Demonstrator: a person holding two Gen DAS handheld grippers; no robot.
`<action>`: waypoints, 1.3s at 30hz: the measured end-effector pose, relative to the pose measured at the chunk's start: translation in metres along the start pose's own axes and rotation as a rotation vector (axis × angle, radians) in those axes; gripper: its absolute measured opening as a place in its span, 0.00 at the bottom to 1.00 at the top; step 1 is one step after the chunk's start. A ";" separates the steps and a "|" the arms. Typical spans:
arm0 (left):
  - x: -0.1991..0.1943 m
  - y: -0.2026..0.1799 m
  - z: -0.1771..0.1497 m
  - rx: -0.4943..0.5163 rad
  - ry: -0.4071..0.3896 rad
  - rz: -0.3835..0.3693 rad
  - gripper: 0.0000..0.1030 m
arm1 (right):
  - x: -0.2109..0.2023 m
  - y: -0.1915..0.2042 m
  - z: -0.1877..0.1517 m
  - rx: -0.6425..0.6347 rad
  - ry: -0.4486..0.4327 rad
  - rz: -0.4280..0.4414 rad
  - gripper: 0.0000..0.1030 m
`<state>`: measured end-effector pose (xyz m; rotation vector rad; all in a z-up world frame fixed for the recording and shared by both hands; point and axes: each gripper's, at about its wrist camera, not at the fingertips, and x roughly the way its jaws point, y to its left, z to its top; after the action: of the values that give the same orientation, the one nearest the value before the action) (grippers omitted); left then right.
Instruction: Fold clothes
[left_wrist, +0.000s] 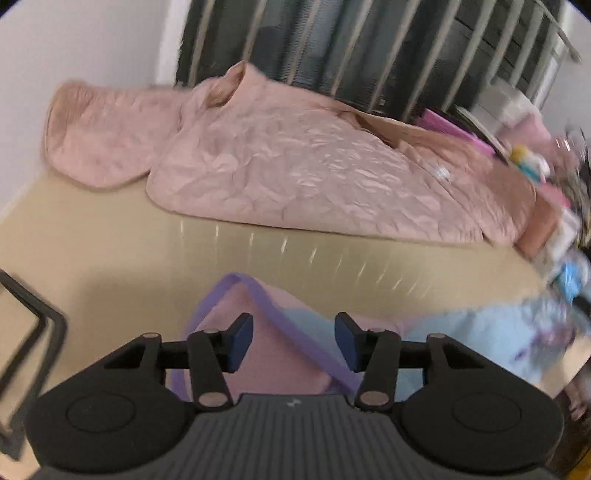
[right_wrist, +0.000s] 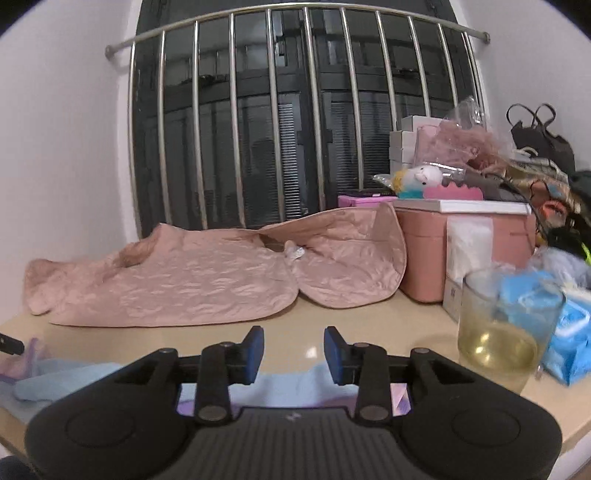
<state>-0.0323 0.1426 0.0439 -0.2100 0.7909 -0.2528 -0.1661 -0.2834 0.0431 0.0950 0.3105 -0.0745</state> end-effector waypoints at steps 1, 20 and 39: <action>0.004 0.004 0.003 -0.022 0.007 -0.017 0.46 | 0.004 0.001 0.003 -0.006 0.002 -0.008 0.35; 0.001 0.036 -0.019 -0.398 -0.179 -0.044 0.36 | 0.088 -0.016 -0.011 -0.028 0.301 -0.060 0.35; 0.010 -0.013 -0.028 -0.092 -0.107 0.140 0.38 | 0.045 0.027 0.002 -0.082 0.145 0.045 0.28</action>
<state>-0.0474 0.1250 0.0217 -0.2520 0.7082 -0.0728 -0.1202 -0.2597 0.0337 0.0263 0.4556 -0.0104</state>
